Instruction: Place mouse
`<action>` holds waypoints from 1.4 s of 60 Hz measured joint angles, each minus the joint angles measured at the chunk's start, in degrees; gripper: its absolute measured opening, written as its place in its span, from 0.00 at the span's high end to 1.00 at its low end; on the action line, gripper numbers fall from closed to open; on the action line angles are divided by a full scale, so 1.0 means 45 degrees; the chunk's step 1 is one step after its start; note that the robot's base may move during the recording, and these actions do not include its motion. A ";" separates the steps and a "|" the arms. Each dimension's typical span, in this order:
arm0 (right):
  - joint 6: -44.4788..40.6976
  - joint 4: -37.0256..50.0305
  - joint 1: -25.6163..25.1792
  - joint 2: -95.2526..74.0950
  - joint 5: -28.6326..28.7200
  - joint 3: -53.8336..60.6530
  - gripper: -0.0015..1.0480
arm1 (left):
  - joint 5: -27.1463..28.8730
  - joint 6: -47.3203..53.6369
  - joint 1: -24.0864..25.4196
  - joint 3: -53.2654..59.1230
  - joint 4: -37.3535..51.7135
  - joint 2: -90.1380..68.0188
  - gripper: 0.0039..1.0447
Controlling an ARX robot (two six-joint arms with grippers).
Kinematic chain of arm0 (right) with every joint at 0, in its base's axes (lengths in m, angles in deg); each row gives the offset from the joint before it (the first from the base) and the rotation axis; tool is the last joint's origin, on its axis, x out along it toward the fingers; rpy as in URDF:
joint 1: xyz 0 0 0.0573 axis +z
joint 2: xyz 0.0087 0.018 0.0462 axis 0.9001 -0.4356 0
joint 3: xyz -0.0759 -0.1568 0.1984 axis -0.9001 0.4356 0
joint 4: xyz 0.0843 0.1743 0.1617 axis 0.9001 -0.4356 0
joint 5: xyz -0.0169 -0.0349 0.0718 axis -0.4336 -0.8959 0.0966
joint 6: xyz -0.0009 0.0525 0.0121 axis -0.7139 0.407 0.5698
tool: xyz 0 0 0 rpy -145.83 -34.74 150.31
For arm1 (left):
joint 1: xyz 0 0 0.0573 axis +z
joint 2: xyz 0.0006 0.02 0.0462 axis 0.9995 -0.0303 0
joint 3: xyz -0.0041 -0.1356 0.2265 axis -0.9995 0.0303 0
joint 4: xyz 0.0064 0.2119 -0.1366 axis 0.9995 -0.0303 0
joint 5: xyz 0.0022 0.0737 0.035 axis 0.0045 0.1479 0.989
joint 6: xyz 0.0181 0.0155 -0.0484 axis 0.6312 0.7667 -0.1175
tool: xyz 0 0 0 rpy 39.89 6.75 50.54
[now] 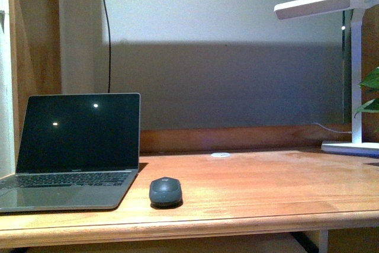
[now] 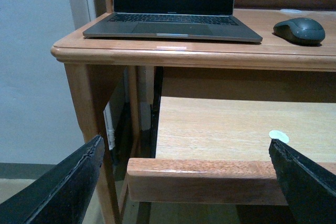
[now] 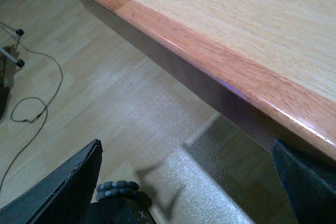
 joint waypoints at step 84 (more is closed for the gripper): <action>0.3293 0.0996 0.1603 -0.7475 -0.6178 -0.8476 0.07 | 0.0000 0.0000 0.0000 0.0000 0.0000 -0.0005 0.07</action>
